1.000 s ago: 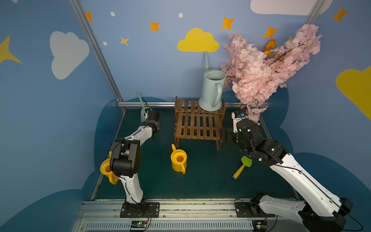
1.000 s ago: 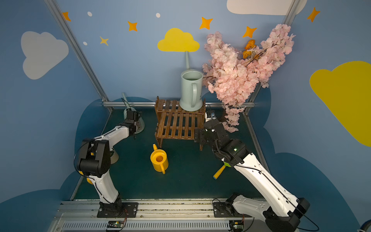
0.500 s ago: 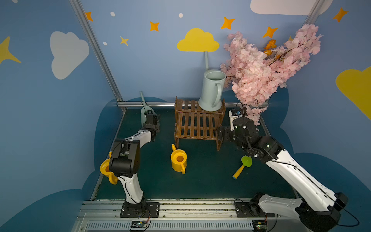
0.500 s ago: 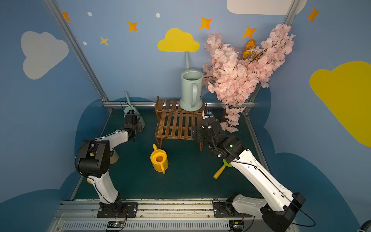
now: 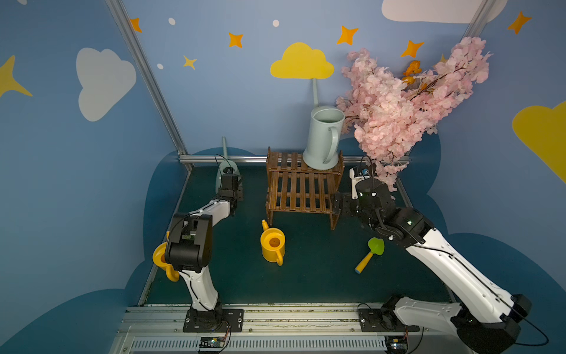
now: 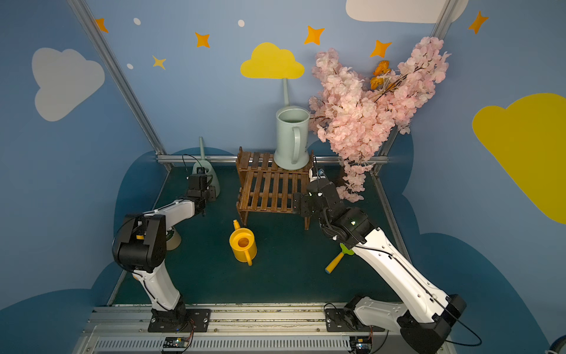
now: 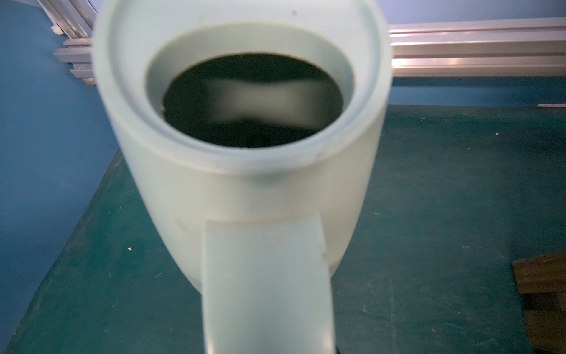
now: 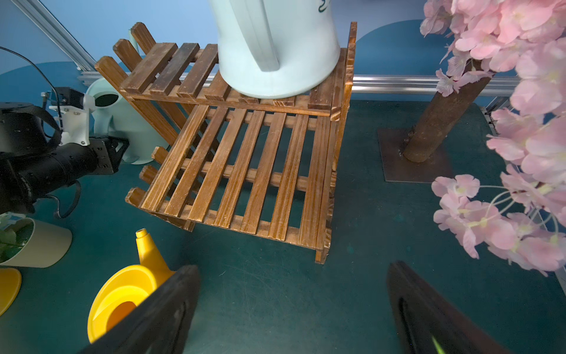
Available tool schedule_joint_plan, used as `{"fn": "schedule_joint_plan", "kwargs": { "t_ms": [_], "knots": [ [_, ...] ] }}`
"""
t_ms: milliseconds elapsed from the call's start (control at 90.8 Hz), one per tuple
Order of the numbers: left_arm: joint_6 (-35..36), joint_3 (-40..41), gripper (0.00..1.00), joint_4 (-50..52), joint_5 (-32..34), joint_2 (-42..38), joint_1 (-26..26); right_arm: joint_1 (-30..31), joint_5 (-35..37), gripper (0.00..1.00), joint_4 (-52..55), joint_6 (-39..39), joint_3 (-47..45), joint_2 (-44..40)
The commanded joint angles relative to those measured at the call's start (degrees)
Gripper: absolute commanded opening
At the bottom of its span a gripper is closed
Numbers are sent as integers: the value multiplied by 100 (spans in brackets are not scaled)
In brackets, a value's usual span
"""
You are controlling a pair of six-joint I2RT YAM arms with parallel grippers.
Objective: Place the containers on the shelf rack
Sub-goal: 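Pick up a container from the corner of the board.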
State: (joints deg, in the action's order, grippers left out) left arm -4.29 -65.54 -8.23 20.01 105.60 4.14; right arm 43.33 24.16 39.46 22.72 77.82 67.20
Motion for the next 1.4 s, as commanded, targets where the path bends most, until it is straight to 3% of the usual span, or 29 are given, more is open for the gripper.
{"fn": "schedule_joint_plan", "kwargs": {
  "t_ms": [0, 407, 969, 1134, 1387],
  "knots": [
    [117, 59, 10, -109, -158, -391, -67, 26, 55, 96, 26, 116, 49, -195],
    [-38, 132, 2, 530, -835, -1192, -168, 53, -32, 96, -127, 49, -4, -214],
    [-88, 77, 2, 1213, -1238, -2061, -186, 44, -4, 96, -237, -3, -231, -452],
    [-8, -235, 2, 1838, -1519, -2359, -190, 39, -4, 96, -245, -4, -280, -541],
    [16, -1352, 2, 3379, -1961, -2850, -174, 27, 56, 96, -272, 24, -441, -699]
  ]
}}
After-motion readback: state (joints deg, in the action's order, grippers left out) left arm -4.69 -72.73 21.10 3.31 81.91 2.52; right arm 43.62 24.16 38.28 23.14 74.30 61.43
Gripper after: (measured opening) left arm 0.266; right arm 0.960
